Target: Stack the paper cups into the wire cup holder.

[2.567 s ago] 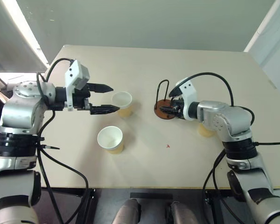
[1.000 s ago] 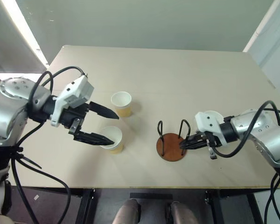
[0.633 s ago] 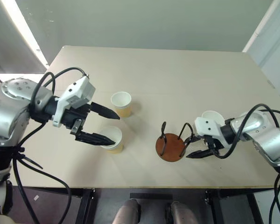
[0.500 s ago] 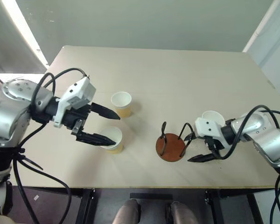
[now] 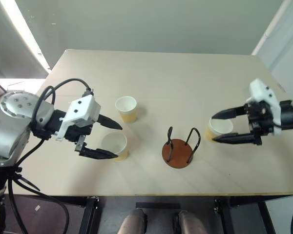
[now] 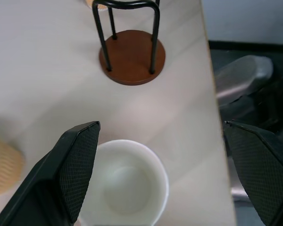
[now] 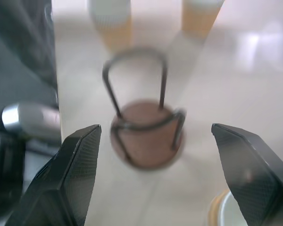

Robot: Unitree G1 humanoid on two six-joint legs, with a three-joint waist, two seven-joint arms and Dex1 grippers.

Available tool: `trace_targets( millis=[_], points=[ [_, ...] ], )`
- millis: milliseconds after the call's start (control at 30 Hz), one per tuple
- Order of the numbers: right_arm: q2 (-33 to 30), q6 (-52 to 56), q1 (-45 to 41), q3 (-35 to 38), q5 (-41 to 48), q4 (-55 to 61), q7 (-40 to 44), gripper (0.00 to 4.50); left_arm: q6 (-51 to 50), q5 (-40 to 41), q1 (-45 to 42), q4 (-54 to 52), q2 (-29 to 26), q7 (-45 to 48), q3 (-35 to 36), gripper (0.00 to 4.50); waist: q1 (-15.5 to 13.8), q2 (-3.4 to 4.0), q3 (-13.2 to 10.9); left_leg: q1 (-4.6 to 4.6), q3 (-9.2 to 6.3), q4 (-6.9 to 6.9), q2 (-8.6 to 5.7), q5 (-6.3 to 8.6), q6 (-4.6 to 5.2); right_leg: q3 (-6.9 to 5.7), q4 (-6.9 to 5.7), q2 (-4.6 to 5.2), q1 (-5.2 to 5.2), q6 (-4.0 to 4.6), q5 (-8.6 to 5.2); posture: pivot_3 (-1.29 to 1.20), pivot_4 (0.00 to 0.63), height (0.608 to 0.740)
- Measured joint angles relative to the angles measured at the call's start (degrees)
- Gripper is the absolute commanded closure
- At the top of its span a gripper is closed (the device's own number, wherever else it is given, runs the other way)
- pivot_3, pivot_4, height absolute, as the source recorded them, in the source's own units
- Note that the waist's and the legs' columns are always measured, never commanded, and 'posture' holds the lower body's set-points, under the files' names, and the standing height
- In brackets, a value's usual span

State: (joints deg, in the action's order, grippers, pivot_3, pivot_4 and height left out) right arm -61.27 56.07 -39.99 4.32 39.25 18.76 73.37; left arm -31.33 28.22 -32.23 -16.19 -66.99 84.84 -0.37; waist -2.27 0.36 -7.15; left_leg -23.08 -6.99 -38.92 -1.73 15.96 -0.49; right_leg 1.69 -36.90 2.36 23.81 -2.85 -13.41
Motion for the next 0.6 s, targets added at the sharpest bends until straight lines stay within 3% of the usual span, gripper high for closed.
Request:
trace_targets(
  millis=[167,367,600],
  points=[
    [3.76,5.07,-7.04,2.08,7.47,-1.13,-3.5,0.63,6.98,-6.38,3.18,-1.97,-3.11,0.15,-1.42,0.0,0.32,0.02,-0.01,-0.05,-0.07,0.15,0.0,0.0,0.01,-0.05,0.03,-0.01,0.07,0.16,-0.09,0.0,0.15,0.74],
    [3.52,5.41,-6.92,1.64,9.07,-1.21,-3.44,0.63,9.95,-9.53,8.12,-6.02,-6.54,0.76,-1.83,0.0,0.3,0.02,-0.01,-0.15,-0.1,0.26,0.0,0.02,0.01,-0.07,0.03,-0.01,0.12,0.17,-0.1,0.0,0.15,0.74],
    [3.38,4.7,-7.42,0.95,9.01,-2.09,-3.08,0.63,11.48,-12.61,9.4,-6.35,-6.63,-0.04,-3.26,0.0,0.34,0.02,-0.01,-0.04,-0.08,0.27,0.02,0.04,-0.04,-0.06,-0.03,-0.01,0.12,0.25,-0.15,0.0,0.15,0.74]
  ],
)
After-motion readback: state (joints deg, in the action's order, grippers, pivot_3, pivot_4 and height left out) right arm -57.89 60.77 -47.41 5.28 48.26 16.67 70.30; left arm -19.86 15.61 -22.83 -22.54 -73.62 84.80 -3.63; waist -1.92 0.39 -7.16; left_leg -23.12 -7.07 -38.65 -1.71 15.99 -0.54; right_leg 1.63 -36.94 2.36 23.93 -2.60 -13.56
